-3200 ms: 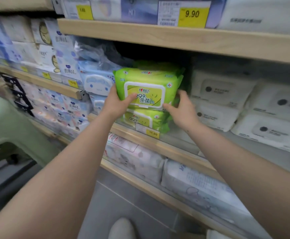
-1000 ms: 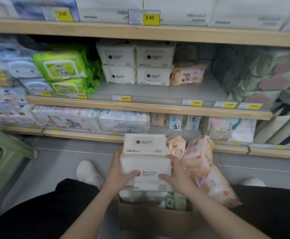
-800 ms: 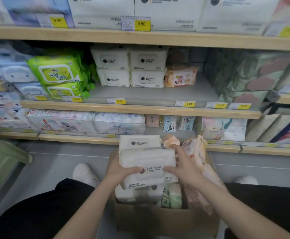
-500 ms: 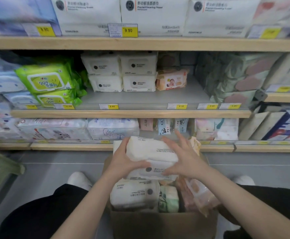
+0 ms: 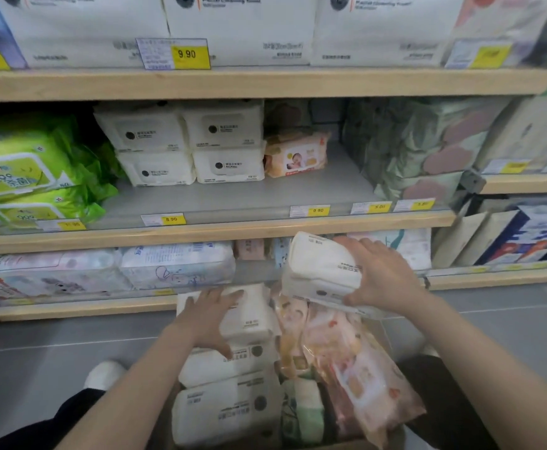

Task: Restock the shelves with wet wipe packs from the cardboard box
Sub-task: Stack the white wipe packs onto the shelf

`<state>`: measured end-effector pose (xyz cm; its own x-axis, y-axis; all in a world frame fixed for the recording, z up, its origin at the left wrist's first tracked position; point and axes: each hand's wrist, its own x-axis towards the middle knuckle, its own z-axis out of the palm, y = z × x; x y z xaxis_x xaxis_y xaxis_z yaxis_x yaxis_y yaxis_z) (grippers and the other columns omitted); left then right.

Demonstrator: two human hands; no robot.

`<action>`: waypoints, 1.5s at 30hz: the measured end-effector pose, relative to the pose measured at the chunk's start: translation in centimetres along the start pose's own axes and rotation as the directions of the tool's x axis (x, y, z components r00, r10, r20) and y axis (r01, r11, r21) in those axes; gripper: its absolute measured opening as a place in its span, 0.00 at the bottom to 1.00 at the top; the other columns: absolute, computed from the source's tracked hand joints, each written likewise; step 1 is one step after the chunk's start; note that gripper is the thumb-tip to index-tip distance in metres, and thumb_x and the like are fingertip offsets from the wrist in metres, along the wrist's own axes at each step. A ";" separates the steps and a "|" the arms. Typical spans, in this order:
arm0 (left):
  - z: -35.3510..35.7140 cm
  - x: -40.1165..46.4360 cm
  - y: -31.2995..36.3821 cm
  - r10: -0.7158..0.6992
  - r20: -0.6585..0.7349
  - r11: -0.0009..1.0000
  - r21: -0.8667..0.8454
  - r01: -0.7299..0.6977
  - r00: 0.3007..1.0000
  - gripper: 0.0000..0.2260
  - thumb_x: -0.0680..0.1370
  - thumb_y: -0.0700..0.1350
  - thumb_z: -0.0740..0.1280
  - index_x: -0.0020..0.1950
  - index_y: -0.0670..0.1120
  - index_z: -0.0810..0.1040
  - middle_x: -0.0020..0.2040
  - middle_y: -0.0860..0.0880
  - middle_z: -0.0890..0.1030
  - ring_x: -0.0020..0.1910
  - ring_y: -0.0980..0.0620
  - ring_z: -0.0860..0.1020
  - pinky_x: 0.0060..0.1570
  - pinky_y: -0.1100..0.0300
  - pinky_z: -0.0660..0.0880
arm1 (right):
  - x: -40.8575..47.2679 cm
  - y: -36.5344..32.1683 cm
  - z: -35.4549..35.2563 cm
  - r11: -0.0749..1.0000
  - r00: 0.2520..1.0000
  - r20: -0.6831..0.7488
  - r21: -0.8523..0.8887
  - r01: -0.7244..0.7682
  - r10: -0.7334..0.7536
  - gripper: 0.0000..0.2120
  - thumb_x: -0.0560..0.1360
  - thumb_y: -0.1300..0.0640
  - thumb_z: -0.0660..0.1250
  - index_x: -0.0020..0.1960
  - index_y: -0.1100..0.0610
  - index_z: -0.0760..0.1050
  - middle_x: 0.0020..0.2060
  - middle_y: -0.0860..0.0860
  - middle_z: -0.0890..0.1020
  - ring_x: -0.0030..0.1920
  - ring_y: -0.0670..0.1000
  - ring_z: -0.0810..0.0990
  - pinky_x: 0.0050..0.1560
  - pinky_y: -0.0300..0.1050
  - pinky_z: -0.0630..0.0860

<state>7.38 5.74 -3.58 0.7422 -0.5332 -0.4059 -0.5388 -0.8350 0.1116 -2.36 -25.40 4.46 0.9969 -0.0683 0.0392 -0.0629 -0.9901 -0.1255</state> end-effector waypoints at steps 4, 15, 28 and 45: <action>1.6 2.2 -0.7 0.019 -0.023 0.987 0.160 -0.015 1.000 0.55 0.60 0.61 0.74 0.75 0.59 0.40 0.73 0.46 0.57 0.72 0.43 0.55 0.69 0.41 0.55 | 1.0 0.9 1.1 0.997 0.998 0.033 0.057 -0.047 0.045 0.50 0.55 0.41 0.75 0.72 0.42 0.54 0.58 0.49 0.72 0.56 0.53 0.71 0.55 0.49 0.69; -2.1 -2.6 -2.2 0.037 -0.255 0.991 0.135 -0.002 0.966 0.49 0.63 0.61 0.68 0.75 0.62 0.41 0.63 0.48 0.63 0.64 0.47 0.62 0.63 0.50 0.59 | 1.4 -0.9 0.6 0.992 0.999 0.037 0.125 -0.026 0.021 0.49 0.55 0.44 0.77 0.71 0.38 0.56 0.55 0.48 0.73 0.56 0.52 0.70 0.51 0.47 0.66; -5.3 -11.2 -16.1 -0.311 -0.537 0.930 -0.002 0.368 0.784 0.49 0.59 0.60 0.73 0.75 0.60 0.52 0.57 0.42 0.68 0.59 0.40 0.67 0.58 0.45 0.62 | 16.2 -17.2 -4.7 0.963 0.957 -0.128 -0.105 0.248 -0.260 0.48 0.60 0.46 0.77 0.73 0.40 0.55 0.61 0.55 0.71 0.61 0.58 0.69 0.61 0.52 0.64; -6.1 -8.0 -21.8 -0.454 -0.560 0.882 -0.173 0.438 0.693 0.49 0.62 0.55 0.72 0.75 0.62 0.47 0.58 0.46 0.63 0.61 0.43 0.63 0.65 0.45 0.57 | 33.0 -27.9 4.4 0.919 0.927 -0.070 -0.181 0.350 -0.367 0.36 0.74 0.50 0.68 0.75 0.43 0.53 0.75 0.50 0.59 0.75 0.57 0.56 0.67 0.75 0.49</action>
<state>15.64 27.34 2.76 0.9821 -0.0666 0.1761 -0.0814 -0.9936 0.0777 32.52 0.56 4.88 0.9443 0.2919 0.1523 0.2830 -0.9560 0.0776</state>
